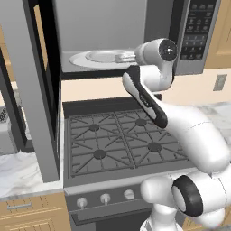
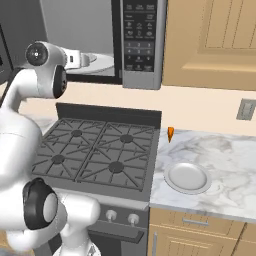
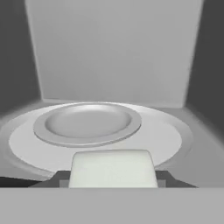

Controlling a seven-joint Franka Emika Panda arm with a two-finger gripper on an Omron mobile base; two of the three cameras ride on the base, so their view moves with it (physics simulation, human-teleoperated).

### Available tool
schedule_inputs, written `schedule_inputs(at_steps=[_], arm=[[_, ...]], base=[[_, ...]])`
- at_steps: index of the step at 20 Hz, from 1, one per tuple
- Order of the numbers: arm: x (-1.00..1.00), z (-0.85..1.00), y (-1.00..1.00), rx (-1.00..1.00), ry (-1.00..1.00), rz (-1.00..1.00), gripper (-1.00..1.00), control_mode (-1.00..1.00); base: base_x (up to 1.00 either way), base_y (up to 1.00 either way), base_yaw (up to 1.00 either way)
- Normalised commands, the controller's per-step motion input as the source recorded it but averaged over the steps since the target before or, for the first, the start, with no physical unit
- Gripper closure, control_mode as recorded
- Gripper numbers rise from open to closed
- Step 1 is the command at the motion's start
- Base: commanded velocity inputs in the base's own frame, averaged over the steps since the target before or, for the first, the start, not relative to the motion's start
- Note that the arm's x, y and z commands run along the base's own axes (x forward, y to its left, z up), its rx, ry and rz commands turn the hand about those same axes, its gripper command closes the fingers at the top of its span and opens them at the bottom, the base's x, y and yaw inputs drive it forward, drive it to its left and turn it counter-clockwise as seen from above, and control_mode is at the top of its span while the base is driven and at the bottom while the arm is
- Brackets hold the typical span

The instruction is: Pick the marshmallow from the microwave and place it on plate located on the counter.

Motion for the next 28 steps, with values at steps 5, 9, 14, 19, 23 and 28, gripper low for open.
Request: schedule_inputs(at_steps=[5, 9, 14, 19, 23, 28], arm=[[-1.0, 0.66, -0.53, 0.0, 0.15, -0.26, 1.0, -1.0], [-1.0, 0.19, -0.64, 0.02, 0.26, -0.24, 1.0, -1.0], [-1.0, -0.36, -0.58, 0.08, 0.38, -0.23, 1.0, -1.0], [-0.92, -1.0, -0.6, 0.12, 0.03, -0.2, 1.0, -1.0], [-0.2, -1.0, -0.99, 0.18, -0.03, -0.02, 1.0, -1.0], [0.05, -1.0, -1.0, 0.22, -0.01, 0.0, 1.0, -1.0]], base=[[0.0, 0.0, 0.0], [0.0, 0.0, 0.0], [0.0, 0.0, 0.0], [0.0, 0.0, 0.0], [0.0, 0.0, 0.0], [0.0, 0.0, 0.0]])
